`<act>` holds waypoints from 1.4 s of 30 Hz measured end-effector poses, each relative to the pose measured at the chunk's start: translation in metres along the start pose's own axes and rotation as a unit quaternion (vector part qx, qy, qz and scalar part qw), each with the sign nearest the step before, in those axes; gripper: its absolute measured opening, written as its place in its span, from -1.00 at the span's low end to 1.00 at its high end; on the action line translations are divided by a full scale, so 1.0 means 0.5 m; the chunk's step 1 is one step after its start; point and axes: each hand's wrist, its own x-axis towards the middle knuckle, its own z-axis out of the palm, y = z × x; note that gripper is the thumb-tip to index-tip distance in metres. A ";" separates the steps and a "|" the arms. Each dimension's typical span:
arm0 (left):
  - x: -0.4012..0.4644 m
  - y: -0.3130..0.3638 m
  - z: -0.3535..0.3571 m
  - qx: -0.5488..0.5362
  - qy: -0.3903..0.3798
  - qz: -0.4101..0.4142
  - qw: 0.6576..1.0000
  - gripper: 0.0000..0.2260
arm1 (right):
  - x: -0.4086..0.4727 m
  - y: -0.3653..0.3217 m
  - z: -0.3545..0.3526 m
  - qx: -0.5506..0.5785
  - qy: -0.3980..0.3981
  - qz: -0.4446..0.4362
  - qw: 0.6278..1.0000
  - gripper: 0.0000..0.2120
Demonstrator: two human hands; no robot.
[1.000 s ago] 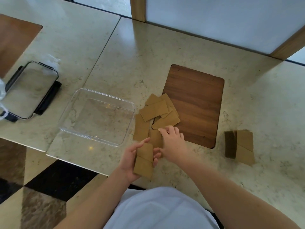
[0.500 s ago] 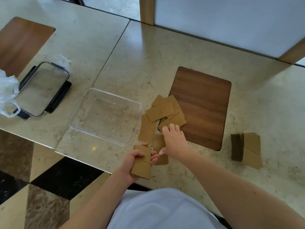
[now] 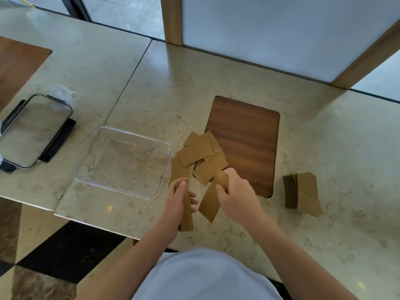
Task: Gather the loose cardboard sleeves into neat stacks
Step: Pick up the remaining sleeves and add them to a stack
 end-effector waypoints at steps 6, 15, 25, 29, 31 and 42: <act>-0.029 0.013 0.032 0.007 -0.125 -0.016 0.992 -0.64 | 0.029 -0.054 0.073 0.153 -0.185 0.105 0.965 -0.71; -0.003 -0.042 -0.091 -0.193 -0.049 -0.156 0.967 -0.50 | 0.165 -0.053 0.183 0.079 -0.067 0.214 0.971 -0.35; 0.020 -0.057 -0.122 -0.197 -0.007 -0.203 0.959 -0.62 | 0.198 -0.114 0.278 -0.024 0.009 0.288 0.957 -0.26; 0.026 -0.059 -0.119 -0.185 -0.026 -0.226 0.956 -0.74 | 0.191 -0.097 0.255 0.028 -0.041 0.280 0.959 -0.66; 0.032 -0.061 -0.114 -0.186 -0.036 -0.250 0.950 -0.76 | 0.172 -0.073 0.221 0.085 -0.062 0.278 0.955 -0.84; 0.072 -0.027 -0.028 -0.116 -0.169 -0.314 0.927 -0.51 | 0.104 -0.017 -0.056 0.053 -0.429 0.163 0.887 -0.70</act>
